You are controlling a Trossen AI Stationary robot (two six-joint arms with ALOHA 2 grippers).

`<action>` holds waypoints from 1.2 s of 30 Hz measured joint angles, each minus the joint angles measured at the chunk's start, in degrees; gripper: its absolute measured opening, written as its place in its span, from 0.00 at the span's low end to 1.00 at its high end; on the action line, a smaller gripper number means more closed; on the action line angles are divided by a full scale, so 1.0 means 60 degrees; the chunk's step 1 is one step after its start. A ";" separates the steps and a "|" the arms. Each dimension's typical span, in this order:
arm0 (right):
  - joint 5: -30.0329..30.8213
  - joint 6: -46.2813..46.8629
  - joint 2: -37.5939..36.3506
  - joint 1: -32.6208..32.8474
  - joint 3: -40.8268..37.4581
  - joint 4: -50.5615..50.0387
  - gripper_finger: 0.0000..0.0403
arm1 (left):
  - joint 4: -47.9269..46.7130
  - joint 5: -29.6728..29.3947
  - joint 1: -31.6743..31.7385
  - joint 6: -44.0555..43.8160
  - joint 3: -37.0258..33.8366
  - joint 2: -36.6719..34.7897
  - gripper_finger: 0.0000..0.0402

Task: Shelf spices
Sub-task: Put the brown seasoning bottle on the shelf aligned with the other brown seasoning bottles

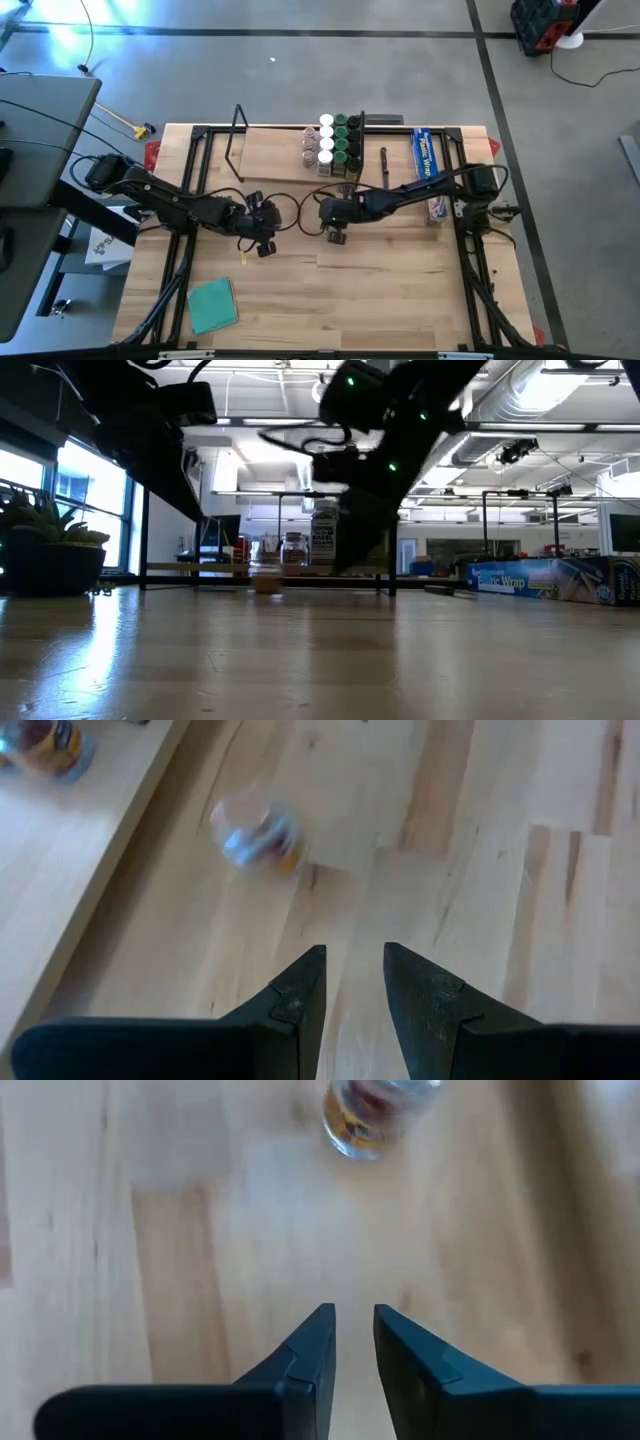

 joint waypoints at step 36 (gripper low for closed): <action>0.0815 0.2788 -0.0635 0.2025 0.0152 -0.3121 0.16 | 0.2756 0.1248 0.4557 0.0902 -0.2157 0.0178 0.64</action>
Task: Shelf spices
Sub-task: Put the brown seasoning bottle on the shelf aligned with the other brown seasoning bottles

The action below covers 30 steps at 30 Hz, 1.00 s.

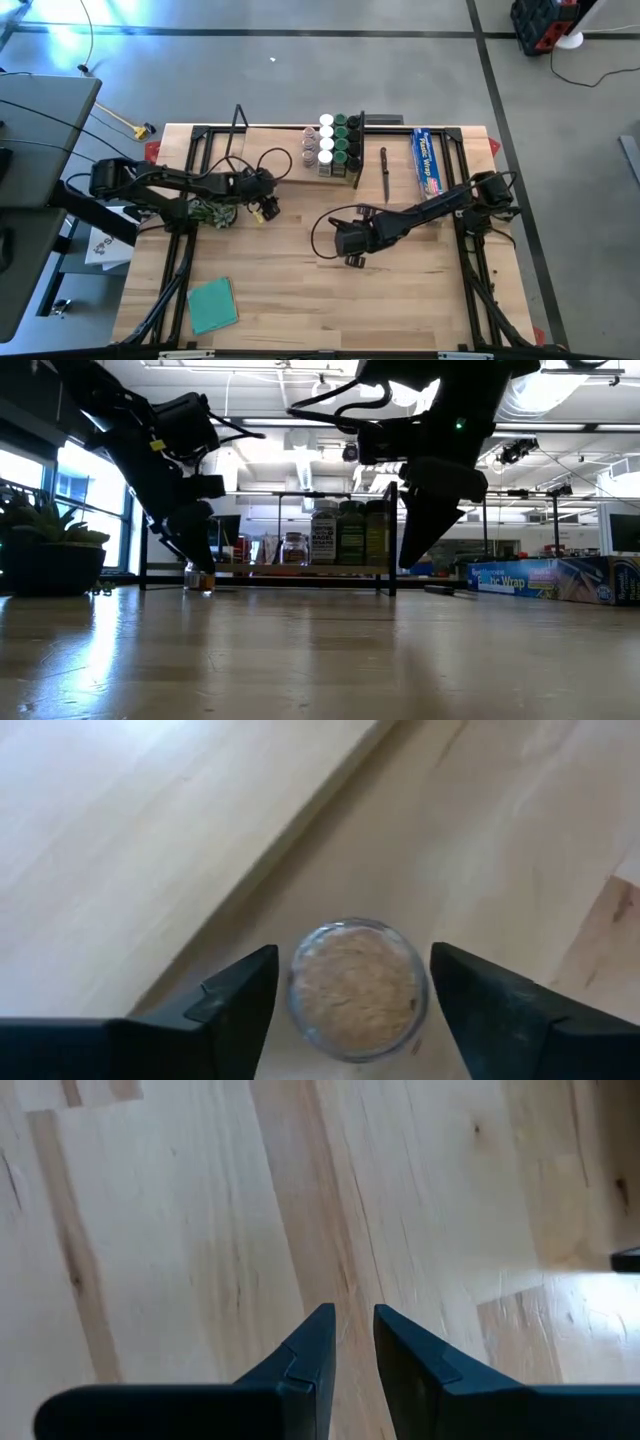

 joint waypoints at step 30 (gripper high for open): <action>0.2266 0.2763 -0.1872 0.1413 0.0007 -0.1906 0.16 | 0.1580 0.2468 0.1802 0.2460 0.3191 0.2175 0.46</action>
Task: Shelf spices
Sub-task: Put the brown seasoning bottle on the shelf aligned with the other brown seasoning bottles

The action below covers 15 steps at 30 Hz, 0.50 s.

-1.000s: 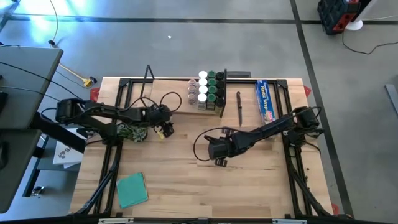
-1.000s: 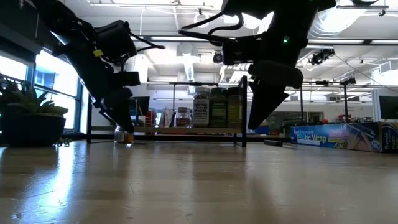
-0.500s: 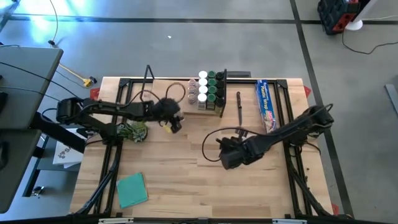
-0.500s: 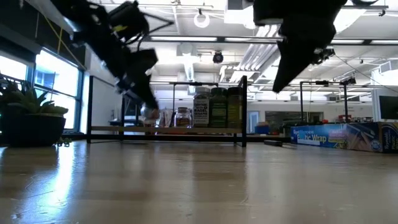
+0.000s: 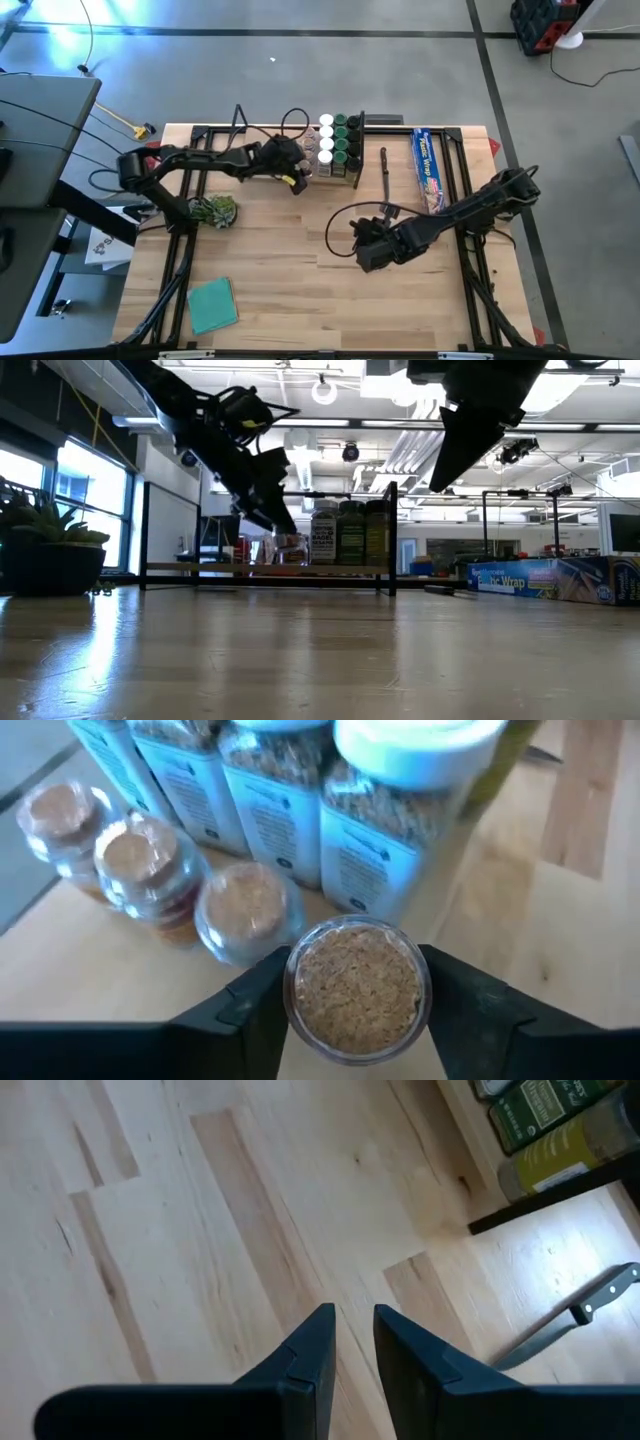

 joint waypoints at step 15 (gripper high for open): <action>-0.0069 0.0166 -0.0004 0.0074 0.0000 -0.0040 0.16 | 0.0117 -0.0204 0.0005 0.0263 0.0182 0.0074 0.59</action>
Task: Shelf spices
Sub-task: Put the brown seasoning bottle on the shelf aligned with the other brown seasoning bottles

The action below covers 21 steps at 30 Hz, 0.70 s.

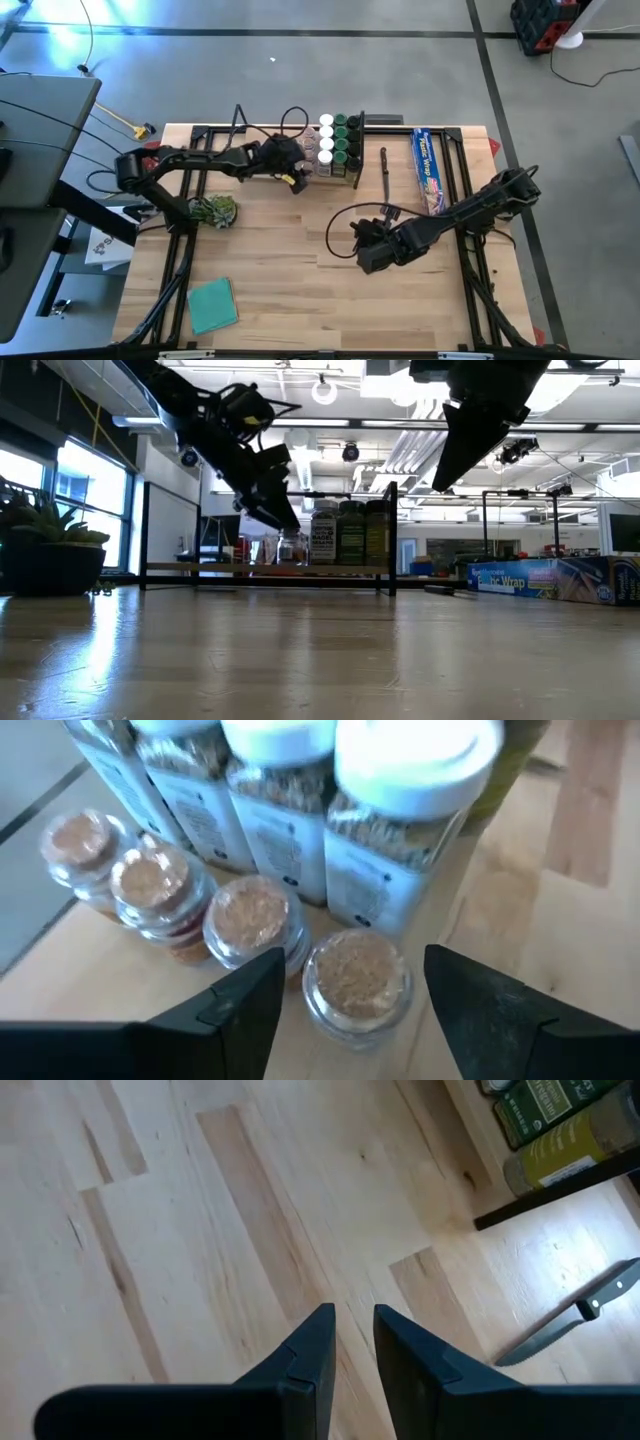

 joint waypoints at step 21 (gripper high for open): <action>-0.0081 0.0013 0.0000 0.0000 0.0000 0.0011 0.16 | -0.0017 0.0387 -0.0134 -0.0166 -0.0594 -0.0452 0.24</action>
